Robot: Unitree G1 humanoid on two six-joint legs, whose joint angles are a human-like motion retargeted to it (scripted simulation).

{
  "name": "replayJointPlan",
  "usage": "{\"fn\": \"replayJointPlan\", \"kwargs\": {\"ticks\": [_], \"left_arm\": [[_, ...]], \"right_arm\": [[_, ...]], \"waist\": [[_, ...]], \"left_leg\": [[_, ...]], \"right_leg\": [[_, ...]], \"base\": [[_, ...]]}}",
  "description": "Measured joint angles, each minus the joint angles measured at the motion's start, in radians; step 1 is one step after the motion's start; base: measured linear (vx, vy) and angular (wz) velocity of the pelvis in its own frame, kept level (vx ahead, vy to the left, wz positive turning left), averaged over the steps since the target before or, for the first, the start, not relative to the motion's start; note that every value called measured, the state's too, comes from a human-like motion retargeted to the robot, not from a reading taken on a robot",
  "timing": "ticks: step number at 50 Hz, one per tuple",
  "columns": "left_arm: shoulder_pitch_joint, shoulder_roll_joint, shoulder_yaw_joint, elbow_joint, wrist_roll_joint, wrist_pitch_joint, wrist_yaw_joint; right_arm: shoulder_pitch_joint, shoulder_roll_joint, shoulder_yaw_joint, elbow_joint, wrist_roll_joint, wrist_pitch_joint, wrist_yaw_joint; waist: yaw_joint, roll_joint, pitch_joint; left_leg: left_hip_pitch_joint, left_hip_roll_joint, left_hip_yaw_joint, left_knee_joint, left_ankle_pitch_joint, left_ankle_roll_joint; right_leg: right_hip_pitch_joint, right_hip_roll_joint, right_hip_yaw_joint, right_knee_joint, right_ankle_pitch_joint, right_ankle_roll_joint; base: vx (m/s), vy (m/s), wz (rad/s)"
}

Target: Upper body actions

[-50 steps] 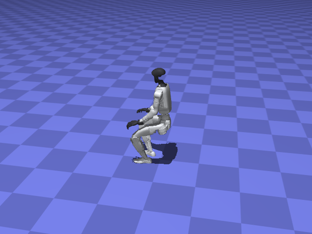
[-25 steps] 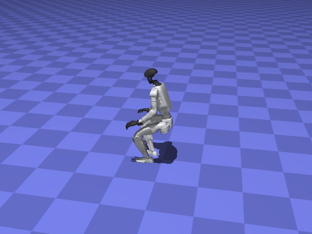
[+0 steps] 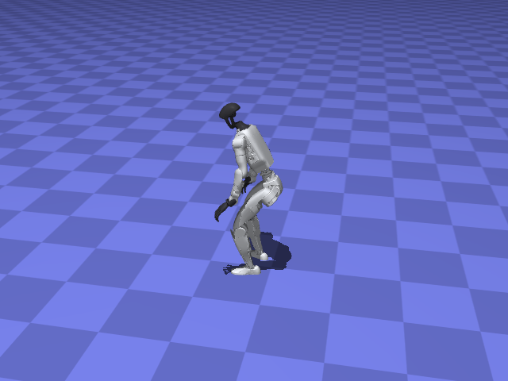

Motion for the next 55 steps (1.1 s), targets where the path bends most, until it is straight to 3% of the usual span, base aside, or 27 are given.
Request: {"fn": "replayJointPlan", "kwargs": {"ticks": [5,10,18,22,26,31,34,38,43,45,47,49,55], "left_arm": [[0.009,0.006,0.037,0.127,0.066,0.003,-0.013],[0.085,0.020,0.061,0.165,0.089,-0.084,-0.105],[0.209,0.027,0.068,0.327,0.114,-0.122,-0.340],[0.221,0.021,0.093,0.452,0.163,-0.044,-0.451],[0.243,0.003,0.152,0.543,0.164,0.074,-0.574],[0.289,-0.012,0.200,0.596,0.049,0.087,-0.672],[0.309,-0.032,0.213,0.593,-0.001,0.081,-0.683],[0.324,-0.067,0.214,0.564,0.009,0.072,-0.675],[0.342,-0.098,0.197,0.509,0.046,0.042,-0.670],[0.345,-0.106,0.193,0.494,0.052,0.028,-0.656],[0.348,-0.108,0.189,0.488,0.053,0.019,-0.640],[0.347,-0.105,0.192,0.490,0.053,0.017,-0.626],[0.341,-0.090,0.250,0.495,0.101,0.024,-0.556]], "right_arm": [[-0.009,0.029,-0.049,0.182,0.060,-0.074,0.120],[0.082,0.043,-0.113,0.205,0.166,-0.108,0.167],[0.231,0.023,-0.159,0.278,0.145,-0.032,0.284],[0.287,0.015,-0.167,0.314,0.086,-0.001,0.297],[0.315,0.021,-0.173,0.347,0.023,0.026,0.278],[0.336,0.042,-0.184,0.374,0.002,0.038,0.254],[0.353,0.056,-0.199,0.390,0.019,0.028,0.244],[0.384,0.067,-0.218,0.427,0.055,0.012,0.224],[0.407,0.068,-0.252,0.476,0.127,-0.009,0.221],[0.405,0.065,-0.262,0.487,0.146,-0.013,0.232],[0.408,0.064,-0.262,0.485,0.139,-0.004,0.230],[0.406,0.064,-0.254,0.482,0.111,0.012,0.224],[0.392,0.085,-0.246,0.462,-0.005,0.050,0.255]], "waist": [[0.021,-0.004,0.001],[0.044,0.000,-0.002],[0.000,0.025,-0.046],[-0.023,0.009,-0.076],[-0.030,-0.008,-0.101],[-0.035,-0.011,-0.131],[-0.039,0.004,-0.145],[0.024,0.008,-0.168],[0.067,0.009,-0.195],[0.053,0.015,-0.202],[0.028,0.013,-0.207],[0.014,0.002,-0.218],[0.026,-0.019,-0.231]], "left_leg": [[0.185,0.024,-0.022,-0.226,0.063,-0.019],[0.383,0.047,-0.040,-0.422,0.110,-0.032],[0.660,0.044,-0.083,-0.659,0.161,0.009],[0.747,0.027,-0.070,-0.732,0.181,0.036],[0.804,0.018,-0.055,-0.777,0.185,0.048],[0.843,0.034,-0.030,-0.806,0.185,0.043],[0.854,0.053,-0.027,-0.815,0.189,0.033],[0.881,0.084,0.037,-0.826,0.193,0.017],[0.901,0.103,0.057,-0.833,0.208,-0.009],[0.897,0.112,0.035,-0.829,0.217,-0.022],[0.894,0.114,0.005,-0.827,0.232,-0.036],[0.888,0.117,-0.004,-0.823,0.248,-0.055],[0.841,0.191,-0.005,-0.776,0.329,-0.125]], "right_leg": [[0.185,0.054,-0.020,-0.256,0.103,0.065],[0.388,0.110,-0.025,-0.496,0.200,0.118],[0.718,0.165,-0.122,-0.838,0.357,0.196],[0.806,0.187,-0.107,-0.923,0.418,0.220],[0.827,0.212,0.018,-0.936,0.466,0.246],[0.805,0.276,0.302,-0.877,0.464,0.283],[0.806,0.291,0.359,-0.847,0.433,0.268],[0.835,0.231,0.268,-0.857,0.414,0.170],[0.875,0.222,0.264,-0.904,0.419,0.114],[0.882,0.225,0.297,-0.910,0.443,0.112],[0.891,0.215,0.308,-0.919,0.483,0.158],[0.904,0.205,0.271,-0.926,0.453,0.220],[0.948,0.248,0.206,-0.968,0.347,0.184]], "base": [[0.16,0.04,-0.38],[0.26,0.06,-0.43],[0.30,0.09,0.05],[0.24,0.03,0.09],[0.18,0.01,-0.36],[0.12,-0.02,-0.48],[0.09,-0.06,-0.17],[0.09,-0.14,-0.61],[0.08,-0.21,-0.10],[0.03,-0.44,0.62],[0.06,-0.33,0.85],[0.03,-0.47,0.59],[-0.04,-0.52,0.35]]}}
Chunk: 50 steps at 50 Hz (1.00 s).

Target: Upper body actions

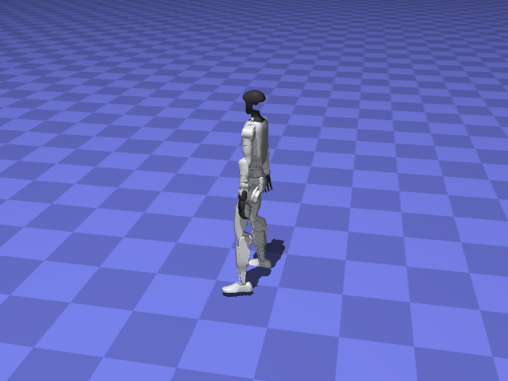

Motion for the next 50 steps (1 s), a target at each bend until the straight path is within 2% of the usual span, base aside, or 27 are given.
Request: {"fn": "replayJointPlan", "kwargs": {"ticks": [2,5,7,10,12,17,23,30,33,37,40,45,50], "left_arm": [[-0.003,-0.007,0.024,0.002,-0.008,0.015,0.053],[-0.016,-0.006,0.041,0.015,-0.059,-0.003,0.103],[-0.024,-0.001,0.036,0.018,-0.073,-0.005,0.109],[-0.023,0.001,0.031,0.014,-0.055,0.003,0.127],[-0.017,0.001,0.028,0.018,-0.029,0.005,0.160],[-0.011,-0.004,0.015,0.067,-0.007,0.022,0.199],[0.017,-0.010,0.031,0.111,-0.012,0.036,0.164],[0.069,-0.019,0.044,0.117,-0.045,0.042,0.148],[0.096,-0.028,0.044,0.113,-0.044,0.043,0.151],[0.122,-0.040,0.033,0.114,-0.031,0.048,0.151],[0.108,-0.049,0.021,0.116,-0.009,0.062,0.136],[0.066,-0.053,-0.026,0.079,-0.012,0.046,0.155],[0.041,-0.065,-0.034,0.013,-0.019,0.010,0.112]], "right_arm": [[-0.003,0.003,-0.007,-0.012,-0.014,0.008,0.033],[-0.018,-0.002,-0.002,-0.021,-0.005,0.010,0.078],[-0.021,-0.006,-0.011,-0.026,0.004,0.017,0.095],[-0.016,-0.013,-0.020,-0.025,0.012,0.014,0.105],[-0.014,-0.028,-0.026,-0.021,-0.001,0.017,0.112],[-0.011,-0.062,-0.043,-0.013,-0.048,0.055,0.123],[-0.024,-0.058,-0.048,0.010,-0.035,0.088,0.152],[-0.028,-0.012,0.000,-0.006,-0.030,0.057,0.182],[-0.023,0.009,0.029,-0.006,-0.048,0.042,0.186],[-0.016,0.032,0.053,0.014,-0.072,0.039,0.190],[-0.014,0.048,0.046,0.039,-0.063,0.048,0.188],[0.010,0.052,0.040,0.085,0.008,-0.007,0.212],[-0.002,0.038,0.040,0.131,-0.024,0.048,0.240]], "waist": [[0.001,-0.001,0.004],[-0.041,0.002,0.007],[-0.035,-0.014,0.012],[-0.015,-0.044,0.011],[0.003,-0.054,0.014],[0.017,-0.038,0.019],[0.050,-0.020,0.016],[0.047,-0.012,0.016],[0.061,0.000,0.011],[0.028,0.029,-0.008],[-0.019,0.043,-0.028],[0.007,0.035,-0.020],[0.060,0.034,-0.019]], "left_leg": [[-0.051,0.030,-0.002,0.049,0.049,-0.022],[-0.136,0.062,-0.001,0.109,0.169,-0.041],[-0.163,0.060,0.049,0.138,0.216,0.004],[-0.171,0.062,0.185,0.169,0.159,0.050],[-0.162,0.027,0.242,0.164,0.098,0.071],[-0.126,-0.051,0.274,0.137,0.007,0.089],[-0.078,-0.156,0.128,0.143,-0.063,0.080],[0.024,-0.253,-0.115,0.149,-0.152,0.064],[0.080,-0.255,-0.148,0.121,-0.141,0.043],[0.163,-0.246,-0.120,0.001,-0.156,0.105],[0.168,-0.231,-0.109,-0.041,-0.133,0.107],[0.182,-0.243,-0.113,-0.060,-0.130,0.116],[0.178,-0.239,-0.065,-0.065,-0.131,0.118]], "right_leg": [[0.010,0.013,-0.026,-0.011,-0.010,-0.015],[0.022,0.036,-0.102,-0.039,-0.012,-0.048],[0.025,0.034,-0.122,-0.051,-0.009,-0.063],[0.021,0.024,-0.137,-0.057,-0.005,-0.079],[0.019,0.025,-0.148,-0.057,-0.004,-0.091],[0.023,0.051,-0.177,-0.058,-0.004,-0.125],[0.013,0.096,-0.159,-0.055,0.000,-0.170],[0.014,0.135,-0.128,-0.052,0.005,-0.193],[0.016,0.165,-0.088,-0.047,0.008,-0.197],[0.030,0.205,-0.085,-0.047,0.004,-0.203],[0.023,0.208,-0.111,-0.042,0.000,-0.205],[0.029,0.203,-0.106,-0.043,0.001,-0.200],[0.043,0.212,-0.057,-0.064,0.003,-0.196]], "base": [[-0.16,-0.64,0.70],[-0.20,-0.51,1.07],[-0.20,-0.39,0.59],[-0.17,-0.38,0.34],[-0.13,-0.29,0.30],[-0.07,-0.18,0.23],[-0.03,-0.11,-0.21],[0.01,-0.07,-0.31],[0.08,-0.03,-0.75],[0.10,-0.01,-0.16],[0.00,0.02,0.29],[0.00,0.00,0.00],[-0.05,0.03,-0.43]]}}
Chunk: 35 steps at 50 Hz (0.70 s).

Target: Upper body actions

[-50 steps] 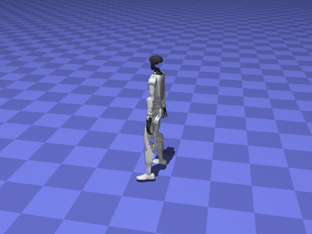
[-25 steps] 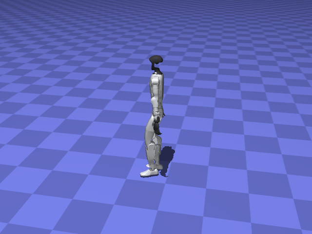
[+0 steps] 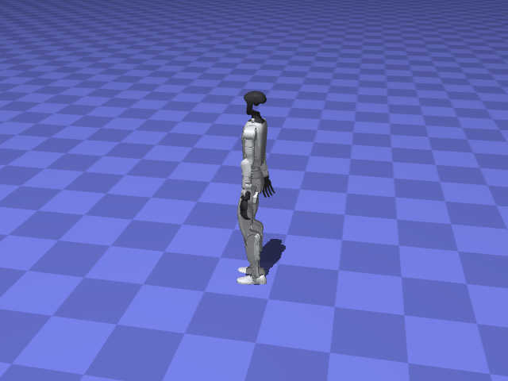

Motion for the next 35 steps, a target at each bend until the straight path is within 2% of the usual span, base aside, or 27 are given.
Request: {"fn": "replayJointPlan", "kwargs": {"ticks": [3,8,12,16,20,22,23,25,28,30,31,35], "left_arm": [[-0.014,0.001,-0.017,-0.026,-0.023,-0.032,-0.025],[-0.032,0.001,-0.031,-0.038,-0.015,-0.038,-0.066],[-0.053,0.001,-0.056,-0.027,-0.008,-0.036,-0.073],[-0.077,-0.005,-0.088,-0.030,0.006,-0.050,-0.037],[-0.067,-0.010,-0.089,-0.045,0.036,-0.063,0.090],[-0.057,-0.011,-0.073,-0.038,0.043,-0.065,0.181],[-0.046,-0.008,-0.063,-0.028,0.038,-0.065,0.225],[-0.034,0.004,-0.045,-0.001,0.019,-0.071,0.280],[-0.030,0.020,-0.009,0.050,-0.031,-0.083,0.252],[-0.027,0.025,0.022,0.074,-0.081,-0.083,0.193],[-0.025,0.026,0.039,0.080,-0.110,-0.085,0.160],[-0.007,0.025,0.087,0.092,-0.223,-0.090,0.115]], "right_arm": [[0.000,-0.008,-0.007,0.000,0.000,0.000,0.005],[-0.008,-0.013,-0.021,-0.025,0.022,0.001,0.002],[-0.020,-0.020,-0.031,-0.043,0.048,-0.008,0.000],[-0.032,-0.034,-0.043,-0.067,0.066,-0.019,0.008],[-0.048,-0.053,-0.041,-0.065,0.055,-0.019,0.016],[-0.065,-0.064,-0.047,-0.058,0.029,-0.003,0.020],[-0.067,-0.063,-0.049,-0.056,0.014,0.007,0.017],[-0.068,-0.063,-0.059,-0.060,-0.005,0.019,0.007],[-0.061,-0.071,-0.061,-0.073,0.006,0.004,-0.001],[-0.058,-0.075,-0.063,-0.078,0.022,-0.006,0.004],[-0.058,-0.076,-0.065,-0.077,0.028,-0.005,0.009],[-0.060,-0.076,-0.073,-0.065,0.045,0.007,0.015]], "waist": [[0.002,0.004,0.003],[-0.045,0.010,0.010],[-0.047,0.016,0.024],[-0.042,0.024,0.051],[-0.008,0.004,0.065],[-0.013,0.000,0.061],[-0.010,-0.003,0.061],[-0.079,0.044,0.059],[-0.180,0.099,0.059],[-0.200,0.111,0.064],[-0.193,0.110,0.066],[-0.028,0.042,0.075]], "left_leg": [[-0.003,0.004,0.007,0.000,0.000,-0.004],[-0.030,-0.008,-0.031,0.025,0.008,-0.012],[-0.078,-0.006,-0.027,0.087,0.017,-0.045],[-0.154,0.000,-0.001,0.209,0.090,-0.148],[-0.262,-0.032,0.054,0.341,0.165,-0.305],[-0.306,-0.032,0.123,0.374,0.156,-0.305],[-0.319,0.001,0.155,0.395,0.140,-0.305],[-0.282,0.066,0.149,0.349,0.109,-0.287],[-0.280,0.108,0.117,0.271,0.119,-0.208],[-0.309,0.132,0.078,0.243,0.163,-0.187],[-0.325,0.152,0.073,0.232,0.197,-0.196],[-0.345,0.222,0.196,0.144,0.370,-0.192]], "right_leg": [[-0.007,-0.010,-0.002,0.002,0.004,0.011],[-0.029,-0.017,-0.058,0.006,0.008,-0.009],[-0.038,-0.033,-0.083,0.001,0.010,-0.015],[-0.045,-0.063,-0.125,-0.004,0.002,-0.016],[-0.062,-0.122,-0.131,-0.001,0.001,-0.007],[-0.077,-0.159,-0.149,0.005,0.003,0.008],[-0.072,-0.156,-0.151,0.002,0.000,0.003],[-0.048,-0.123,-0.241,-0.007,-0.016,-0.003],[-0.018,-0.103,-0.361,-0.015,-0.038,0.005],[-0.001,-0.102,-0.387,-0.014,-0.048,0.011],[0.003,-0.103,-0.381,-0.012,-0.051,0.014],[-0.002,-0.147,-0.200,0.018,-0.050,0.022]], "base": [[-0.03,0.01,0.00],[-0.05,0.02,0.52],[-0.12,0.04,0.35],[-0.17,0.05,0.64],[-0.17,0.11,0.35],[-0.11,0.14,0.53],[-0.02,-0.06,0.72],[0.03,-0.06,1.67],[0.07,0.07,1.78],[0.12,0.10,0.57],[0.11,0.09,-0.35],[0.17,0.13,-1.90]]}}
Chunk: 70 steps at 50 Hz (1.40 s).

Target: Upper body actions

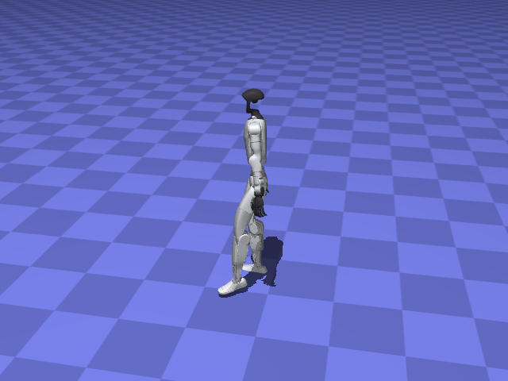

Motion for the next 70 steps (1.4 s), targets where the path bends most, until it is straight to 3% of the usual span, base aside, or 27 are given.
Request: {"fn": "replayJointPlan", "kwargs": {"ticks": [5,9,12,15,17,20,23,26,30,31,37,40,43,45,48,59,64,70], "left_arm": [[0.007,0.009,0.003,0.015,-0.003,0.009,0.035],[0.009,0.012,-0.014,0.011,0.045,0.020,0.035],[0.008,0.005,-0.032,0.002,0.077,0.029,0.050],[0.008,-0.009,-0.055,-0.014,0.098,0.030,0.062],[-0.015,-0.020,-0.070,-0.024,0.103,0.032,0.037],[-0.062,-0.020,-0.093,-0.048,0.098,0.044,-0.027],[-0.109,0.004,-0.116,-0.072,0.090,0.034,-0.062],[-0.161,0.032,-0.111,-0.111,0.099,0.025,-0.091],[-0.218,0.084,-0.119,-0.162,0.074,0.004,-0.073],[-0.236,0.103,-0.125,-0.176,0.066,-0.001,-0.072],[-0.317,0.191,-0.161,-0.291,0.060,-0.004,-0.115],[-0.365,0.208,-0.168,-0.358,0.067,0.006,-0.170],[-0.391,0.209,-0.172,-0.445,0.078,0.029,-0.184],[-0.397,0.213,-0.181,-0.514,0.080,0.049,-0.167],[-0.395,0.219,-0.200,-0.639,0.110,0.092,-0.118],[-0.366,0.219,-0.223,-1.068,0.280,0.258,0.071],[-0.361,0.225,-0.249,-1.134,0.222,0.230,0.113],[-0.384,0.212,-0.271,-1.068,0.182,0.206,0.095]], "right_arm": [[0.003,-0.001,-0.007,0.005,-0.005,0.004,-0.004],[0.000,-0.004,-0.004,0.007,-0.017,0.010,-0.005],[-0.003,-0.010,0.000,0.008,-0.025,0.015,-0.005],[-0.006,-0.020,0.005,0.006,-0.030,0.020,-0.005],[-0.023,-0.026,0.001,0.002,-0.034,0.030,-0.006],[-0.042,-0.014,-0.004,-0.011,-0.024,0.029,-0.025],[-0.060,0.000,0.034,-0.007,-0.017,-0.066,-0.040],[-0.112,0.009,0.095,-0.032,-0.036,-0.122,-0.083],[-0.161,0.020,0.166,-0.134,-0.077,-0.132,-0.150],[-0.175,0.020,0.184,-0.166,-0.085,-0.138,-0.156],[-0.230,-0.008,0.277,-0.372,-0.153,-0.140,-0.163],[-0.264,-0.043,0.301,-0.466,-0.197,-0.108,-0.194],[-0.294,-0.083,0.320,-0.553,-0.234,-0.052,-0.239],[-0.316,-0.110,0.332,-0.609,-0.259,-0.014,-0.263],[-0.335,-0.145,0.333,-0.704,-0.301,0.036,-0.267],[-0.270,-0.259,0.301,-1.097,-0.281,0.133,-0.237],[-0.230,-0.279,0.301,-1.186,-0.222,0.133,-0.287],[-0.226,-0.242,0.312,-1.170,-0.180,0.144,-0.376]], "waist": [[-0.003,-0.012,-0.015],[-0.012,-0.010,-0.019],[-0.009,0.001,-0.013],[-0.040,-0.003,-0.028],[-0.071,0.014,-0.034],[-0.076,0.003,-0.008],[-0.043,-0.004,0.005],[-0.038,0.014,0.040],[-0.093,0.029,0.098],[-0.088,0.028,0.107],[-0.044,0.006,0.152],[-0.041,0.005,0.178],[-0.040,0.004,0.201],[-0.024,-0.012,0.208],[-0.019,-0.049,0.221],[-0.041,-0.063,0.256],[-0.046,-0.058,0.248],[-0.059,-0.045,0.216]], "left_leg": [[-0.015,-0.003,-0.179,-0.052,0.053,0.075],[0.009,0.013,-0.238,-0.059,0.075,0.051],[0.056,0.011,-0.305,-0.059,-0.049,-0.025],[0.079,-0.030,-0.296,-0.039,-0.197,0.067],[0.051,-0.034,-0.269,0.006,-0.247,0.091],[0.013,-0.113,-0.387,0.080,-0.294,0.093],[0.031,-0.077,-0.245,0.076,-0.330,0.118],[-0.001,-0.073,-0.256,0.104,-0.352,0.129],[-0.030,-0.068,-0.227,0.106,-0.355,0.148],[-0.050,-0.063,-0.217,0.117,-0.361,0.149],[-0.210,-0.043,-0.179,0.250,-0.426,0.148],[-0.319,-0.049,-0.194,0.350,-0.471,0.140],[-0.441,-0.051,-0.199,0.465,-0.508,0.133],[-0.535,-0.035,-0.176,0.562,-0.536,0.129],[-0.652,-0.045,-0.142,0.691,-0.568,0.142],[-0.978,-0.086,-0.132,1.079,-0.647,0.208],[-1.036,-0.089,-0.122,1.193,-0.664,0.234],[-1.043,-0.084,-0.122,1.282,-0.679,0.249]], "right_leg": [[0.008,-0.032,0.012,0.018,-0.013,0.028],[0.024,-0.048,0.021,0.022,-0.019,0.058],[0.043,-0.053,0.041,0.027,-0.026,0.085],[0.048,-0.097,0.035,0.035,-0.033,0.119],[0.038,-0.114,0.016,0.047,-0.033,0.135],[0.020,-0.165,0.029,0.071,0.000,0.156],[-0.028,-0.195,0.042,0.116,0.047,0.160],[-0.089,-0.209,0.007,0.189,0.052,0.142],[-0.191,-0.189,0.018,0.275,0.056,0.269],[-0.236,-0.181,0.031,0.311,0.041,0.271],[-0.389,-0.243,-0.141,0.426,-0.047,0.176],[-0.488,-0.249,-0.080,0.517,-0.127,0.202],[-0.639,-0.257,-0.023,0.668,-0.181,0.184],[-0.725,-0.319,-0.054,0.771,-0.217,0.150],[-0.868,-0.325,0.015,0.913,-0.277,0.107],[-1.209,-0.385,0.055,1.358,-0.426,-0.041],[-1.284,-0.394,0.082,1.477,-0.442,-0.082],[-1.297,-0.399,0.097,1.554,-0.431,-0.102]], "base": [[0.21,0.20,-0.27],[0.26,0.30,-0.16],[0.33,0.45,-0.35],[0.33,0.52,0.09],[0.22,0.57,0.23],[0.17,0.54,-0.26],[0.04,0.34,-0.72],[-0.08,0.35,-0.56],[-0.12,0.28,0.07],[-0.20,0.15,-0.39],[-0.28,0.02,-0.43],[-0.30,-0.04,0.10],[-0.32,-0.07,0.08],[-0.28,-0.09,-0.35],[-0.24,-0.11,-0.16],[-0.18,-0.07,0.11],[-0.14,0.03,-0.08],[-0.12,0.09,-0.15]]}}
